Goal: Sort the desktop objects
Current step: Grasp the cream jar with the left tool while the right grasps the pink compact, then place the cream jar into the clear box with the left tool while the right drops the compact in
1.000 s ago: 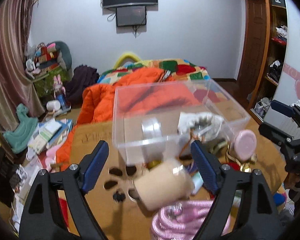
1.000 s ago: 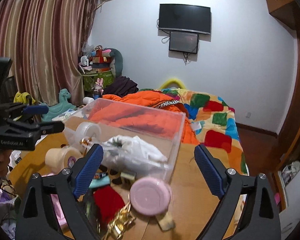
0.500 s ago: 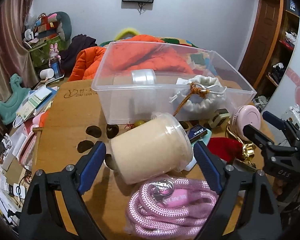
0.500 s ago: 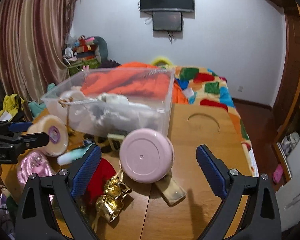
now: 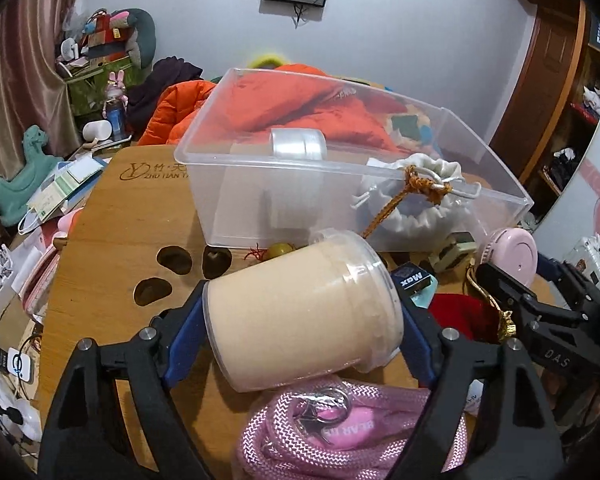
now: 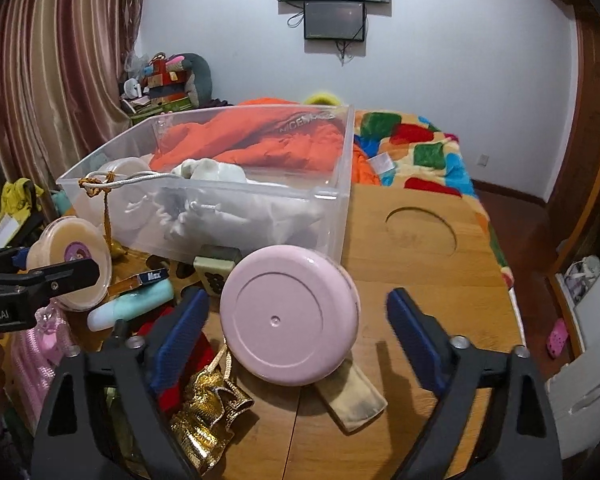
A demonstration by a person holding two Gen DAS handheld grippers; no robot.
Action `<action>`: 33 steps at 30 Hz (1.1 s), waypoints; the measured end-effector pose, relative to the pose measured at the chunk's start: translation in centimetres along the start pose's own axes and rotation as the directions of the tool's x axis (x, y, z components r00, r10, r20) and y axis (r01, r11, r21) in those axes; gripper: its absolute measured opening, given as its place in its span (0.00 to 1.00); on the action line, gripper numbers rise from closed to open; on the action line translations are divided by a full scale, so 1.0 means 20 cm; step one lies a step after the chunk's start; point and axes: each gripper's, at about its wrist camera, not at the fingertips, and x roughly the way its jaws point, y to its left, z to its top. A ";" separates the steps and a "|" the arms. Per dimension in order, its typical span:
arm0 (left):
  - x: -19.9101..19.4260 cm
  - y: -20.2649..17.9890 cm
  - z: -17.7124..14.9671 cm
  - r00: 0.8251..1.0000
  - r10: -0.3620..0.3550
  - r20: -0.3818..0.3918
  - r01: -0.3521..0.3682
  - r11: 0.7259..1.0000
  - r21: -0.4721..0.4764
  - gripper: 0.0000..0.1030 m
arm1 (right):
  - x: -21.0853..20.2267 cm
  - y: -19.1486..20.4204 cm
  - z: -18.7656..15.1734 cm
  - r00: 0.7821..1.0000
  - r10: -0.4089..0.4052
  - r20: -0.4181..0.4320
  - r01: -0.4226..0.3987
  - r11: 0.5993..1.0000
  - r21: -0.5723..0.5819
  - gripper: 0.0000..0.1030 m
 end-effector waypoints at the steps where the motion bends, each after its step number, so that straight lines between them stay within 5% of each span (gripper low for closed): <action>1: 0.00 0.00 0.00 1.000 0.002 0.003 -0.002 1.000 -0.006 0.81 | 0.01 -0.01 0.00 1.000 0.008 -0.005 -0.008 1.000 0.011 0.70; 3: -0.01 0.01 -0.01 1.000 0.012 0.011 -0.011 1.000 -0.019 0.80 | 0.02 -0.03 -0.01 0.998 0.056 -0.018 -0.055 0.998 0.037 0.61; 12: -0.06 0.10 0.01 0.999 0.023 0.045 -0.019 0.997 -0.081 0.80 | -0.03 -0.04 -0.01 0.998 0.058 0.025 -0.060 0.996 0.069 0.61; 33: -0.36 0.11 0.14 0.989 -0.006 0.146 0.009 1.000 -0.015 0.80 | -0.33 -0.04 0.14 0.984 0.109 0.139 -0.116 0.992 0.043 0.61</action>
